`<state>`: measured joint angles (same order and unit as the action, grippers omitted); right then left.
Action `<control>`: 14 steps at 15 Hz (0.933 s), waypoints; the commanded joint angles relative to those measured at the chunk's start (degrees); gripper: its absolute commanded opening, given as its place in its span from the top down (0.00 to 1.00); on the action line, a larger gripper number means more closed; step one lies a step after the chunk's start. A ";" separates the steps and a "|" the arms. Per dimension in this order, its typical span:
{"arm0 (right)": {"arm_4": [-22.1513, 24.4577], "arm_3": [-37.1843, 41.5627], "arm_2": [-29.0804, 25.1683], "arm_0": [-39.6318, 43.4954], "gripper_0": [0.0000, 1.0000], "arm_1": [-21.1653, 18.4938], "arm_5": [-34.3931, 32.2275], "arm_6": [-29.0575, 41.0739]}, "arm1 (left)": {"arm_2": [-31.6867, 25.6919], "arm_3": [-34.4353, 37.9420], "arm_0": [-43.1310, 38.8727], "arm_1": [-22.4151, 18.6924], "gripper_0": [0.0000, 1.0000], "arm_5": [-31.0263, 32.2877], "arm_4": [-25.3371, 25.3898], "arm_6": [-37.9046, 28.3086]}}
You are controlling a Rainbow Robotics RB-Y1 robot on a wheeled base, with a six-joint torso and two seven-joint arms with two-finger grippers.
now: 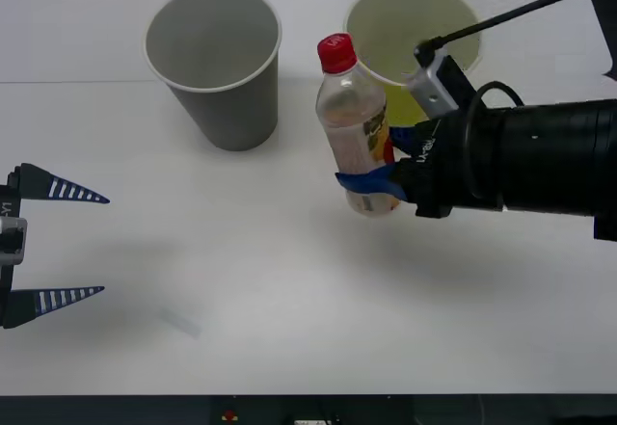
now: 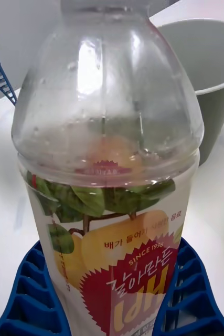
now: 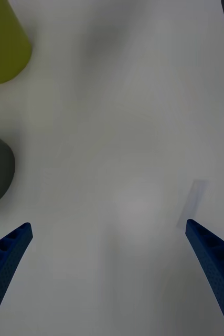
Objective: Put the can into the green bin and the plastic bottle into the gray bin
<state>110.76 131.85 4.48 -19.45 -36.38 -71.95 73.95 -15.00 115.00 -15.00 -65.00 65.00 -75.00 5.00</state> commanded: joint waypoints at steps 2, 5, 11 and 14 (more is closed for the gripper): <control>-0.72 -3.17 0.44 -8.94 1.00 -0.80 -5.04 2.69 | 0.00 0.00 0.00 0.00 0.00 0.00 0.00 0.00; -1.33 -9.85 4.75 -18.26 1.00 -2.38 -4.96 2.69 | 0.00 0.00 0.00 0.00 0.00 0.00 0.00 0.00; -1.42 -28.84 11.51 -36.89 1.00 0.96 -5.13 2.69 | 0.00 0.00 0.00 0.00 0.00 0.00 0.00 0.00; -0.37 -38.77 13.18 -44.54 1.00 4.21 -5.22 2.08 | 0.00 0.00 0.00 0.00 0.00 0.00 0.00 0.00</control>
<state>110.08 95.51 17.32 -62.20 -33.05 -77.17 76.36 -15.00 115.00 -15.00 -65.00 65.00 -75.00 5.00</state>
